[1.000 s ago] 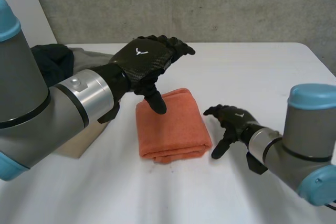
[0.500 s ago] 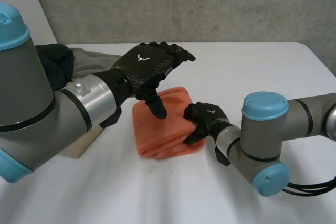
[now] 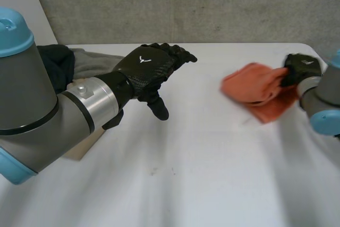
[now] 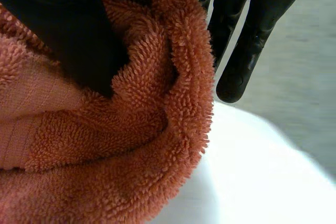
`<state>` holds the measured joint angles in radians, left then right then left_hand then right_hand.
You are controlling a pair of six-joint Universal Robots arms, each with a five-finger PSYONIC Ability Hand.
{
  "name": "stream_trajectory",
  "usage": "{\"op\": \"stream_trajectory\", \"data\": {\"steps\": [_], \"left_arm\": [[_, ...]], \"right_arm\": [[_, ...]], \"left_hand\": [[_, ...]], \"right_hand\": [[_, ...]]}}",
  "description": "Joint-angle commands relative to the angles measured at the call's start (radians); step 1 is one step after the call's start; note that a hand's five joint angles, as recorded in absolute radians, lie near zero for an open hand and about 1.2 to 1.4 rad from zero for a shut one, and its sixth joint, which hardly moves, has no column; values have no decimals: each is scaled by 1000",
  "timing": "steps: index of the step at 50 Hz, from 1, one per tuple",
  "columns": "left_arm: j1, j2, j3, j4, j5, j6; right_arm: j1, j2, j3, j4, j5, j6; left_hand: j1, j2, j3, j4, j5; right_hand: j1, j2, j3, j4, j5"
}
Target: Fold the laundry.
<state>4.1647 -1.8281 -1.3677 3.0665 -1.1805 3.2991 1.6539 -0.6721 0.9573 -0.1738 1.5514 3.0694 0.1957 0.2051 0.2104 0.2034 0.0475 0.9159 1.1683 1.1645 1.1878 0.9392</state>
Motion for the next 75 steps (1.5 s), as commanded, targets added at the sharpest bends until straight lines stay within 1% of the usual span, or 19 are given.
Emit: {"op": "stream_trajectory", "data": {"steps": [1, 4, 8, 15, 31, 33, 34, 39, 42, 50, 53, 55, 60, 62, 65, 67, 69, 70, 75], "left_arm": [[-2, -11, -1, 3, -2, -1], [-2, -16, -2, 3, -2, -1], [-2, -26, -4, 3, -2, -1], [-2, -43, -2, 5, -4, 1], [-2, -54, -2, 5, -4, -1], [-2, -56, -2, 5, -5, -1], [-2, -56, -2, 5, -5, -1], [-2, -57, -1, 5, -5, -1], [-2, -56, -1, 5, -5, -1], [-2, -51, -2, 3, -7, -1], [-2, -45, -1, 4, -7, -1], [-2, -40, 1, 5, -8, -1], [20, -37, 7, 32, -18, 4], [35, -31, 9, 55, -36, 5], [84, -14, 16, 121, -148, 11], [129, -17, 28, 176, -264, 19], [159, -28, 41, 202, -324, 31], [178, -39, 47, 215, -349, 40], [304, -135, 73, 190, -366, 190]], "right_arm": [[-114, 212, -377, 152, 18, -95], [-141, 320, -574, 241, 27, -187], [-163, 385, -701, 241, 36, -248], [-174, 411, -756, 220, 42, -261], [-204, 448, -778, 162, 157, -273], [-204, 456, -773, 162, 165, -288], [-204, 456, -769, 162, 168, -300], [-206, 441, -700, 171, 193, -347], [-207, 366, -594, 209, 182, -354], [-287, 39, -181, 224, 24, -420], [-319, -59, -92, 215, -34, -547], [-319, -98, -71, 202, -50, -700], [-303, -145, -60, 131, -66, -896], [-270, -162, -49, 77, -76, -902], [-140, -222, 17, -39, -123, -856], [-50, -280, 115, -130, -189, -801], [-7, -320, 191, -189, -243, -764], [33, -360, 269, -249, -304, -727], [130, -480, 490, -392, -448, -644]], "left_hand": [[18, 8, 3, 10, -9], [18, 8, 3, 10, -9], [21, 11, 6, 13, -6], [21, 11, 6, 13, -6], [21, 11, 6, 13, -6], [21, 11, 6, 13, -6], [21, 11, 6, 13, -6], [21, 11, 6, 13, -6], [21, 11, 6, 13, -6], [18, 8, 3, 10, -9], [9, 0, -6, 1, -17], [6, -3, -9, -2, -20], [15, 5, 0, 7, -12], [18, 8, 3, 10, -9], [50, 41, 35, 42, 24], [50, 41, 35, 42, 24], [53, 44, 38, 45, 27], [56, 47, 41, 48, 30], [56, 47, 41, 48, 30]], "right_hand": [[480, 228, 232, 208, 283], [480, 228, 232, 208, 283], [480, 228, 232, 208, 283], [480, 228, 232, 208, 283], [480, 228, 232, 208, 283], [-640, -893, -889, -912, -838], [-741, -994, -990, -1013, -939], [-741, -994, -990, -1013, -939], [-741, -994, -990, -1013, -939], [-741, -994, -990, -1013, -939], [-741, -994, -990, -1013, -939], [-741, -994, -990, -1013, -939], [-741, -994, -990, -1013, -939], [-741, -994, -990, -1013, -939], [-741, -994, -990, -1013, -939], [-741, -994, -990, -1013, -939], [-741, -994, -990, -1013, -939], [-741, -994, -990, -1013, -939], [-741, -994, -990, -1013, -939]]}}
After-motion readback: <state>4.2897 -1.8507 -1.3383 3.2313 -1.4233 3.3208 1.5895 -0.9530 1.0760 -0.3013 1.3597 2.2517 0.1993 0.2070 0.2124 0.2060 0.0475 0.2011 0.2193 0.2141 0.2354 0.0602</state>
